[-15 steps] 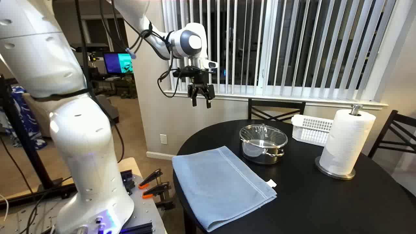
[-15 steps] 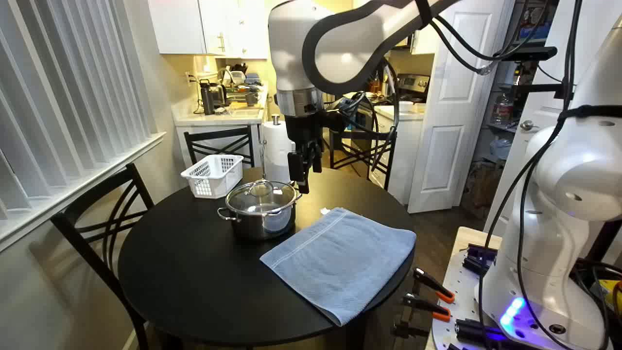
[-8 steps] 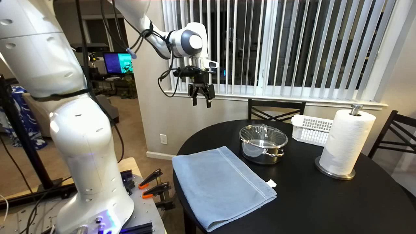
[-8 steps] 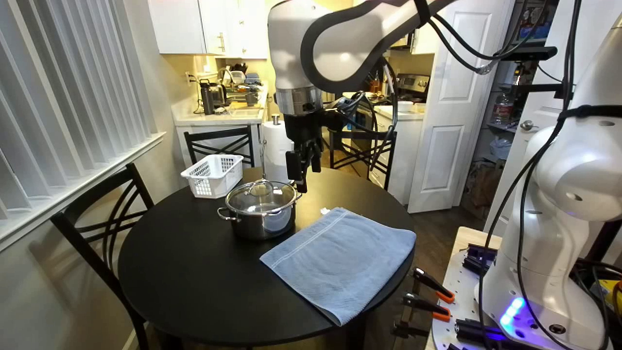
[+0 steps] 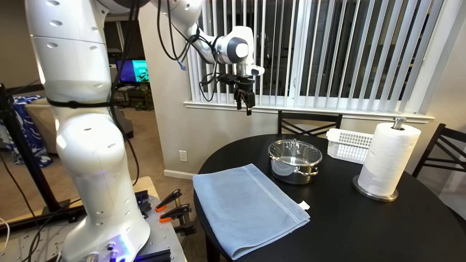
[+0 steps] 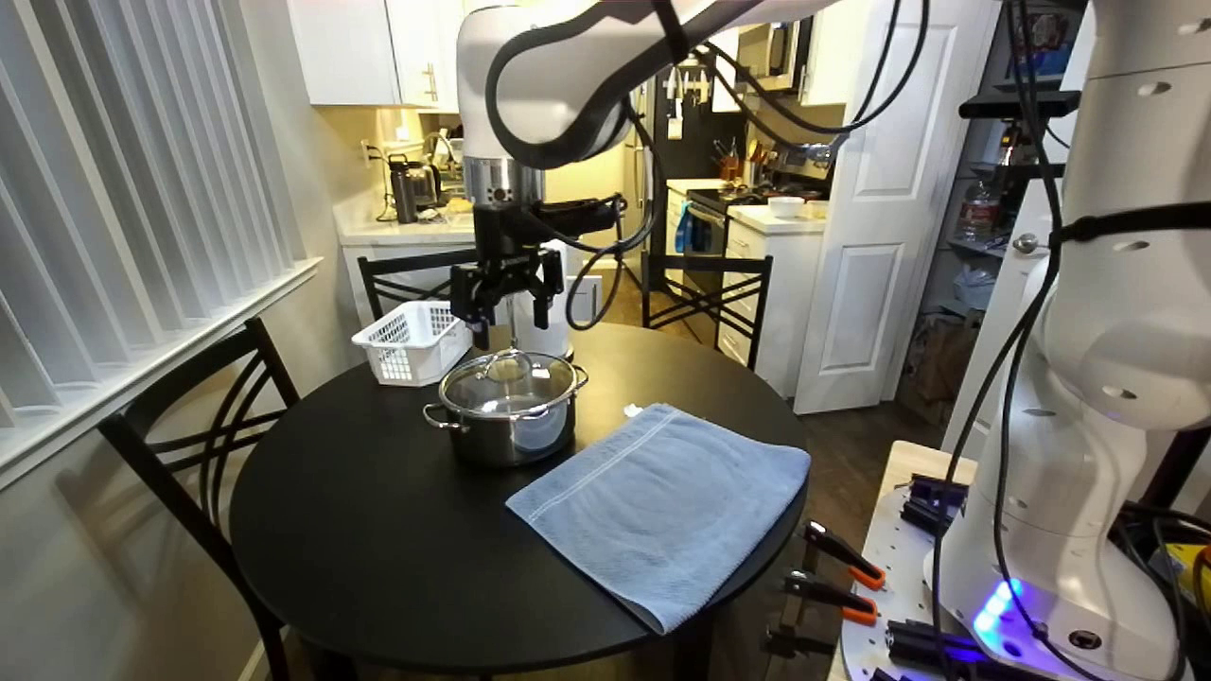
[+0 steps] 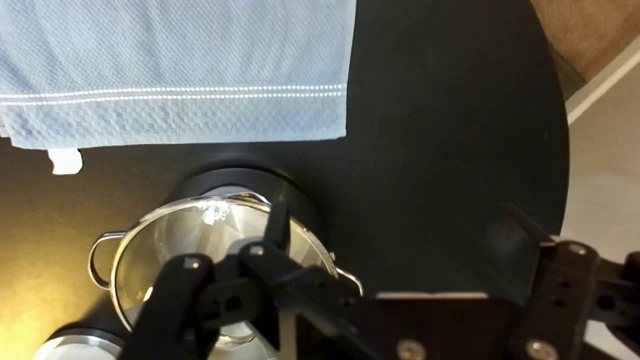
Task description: Remove the lid from the top of the silver pot
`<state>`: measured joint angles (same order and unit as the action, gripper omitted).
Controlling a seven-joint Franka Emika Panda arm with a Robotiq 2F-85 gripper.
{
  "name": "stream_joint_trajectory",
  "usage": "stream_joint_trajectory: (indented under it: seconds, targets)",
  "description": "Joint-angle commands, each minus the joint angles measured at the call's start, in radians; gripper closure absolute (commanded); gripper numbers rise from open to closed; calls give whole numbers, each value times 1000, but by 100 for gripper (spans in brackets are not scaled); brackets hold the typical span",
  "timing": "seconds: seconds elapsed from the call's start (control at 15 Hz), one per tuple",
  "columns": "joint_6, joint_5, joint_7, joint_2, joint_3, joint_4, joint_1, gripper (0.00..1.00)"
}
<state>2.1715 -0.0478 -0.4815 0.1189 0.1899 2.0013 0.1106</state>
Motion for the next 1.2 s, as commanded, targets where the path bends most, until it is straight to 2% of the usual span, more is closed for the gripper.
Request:
stream_joint_trajectory:
  seconds: [0.0, 0.33, 0.87, 0.93, 1.13]
  targets:
    - [57, 20, -141, 136, -61, -122, 22, 0]
    - [121, 42, -343, 242, -136, -199, 42, 0]
    - [178, 78, -673, 273, -214, -198, 46, 0]
    - [147, 58, -594, 277, -201, -206, 34, 0]
    - [153, 58, -645, 277, -206, -206, 33, 0]
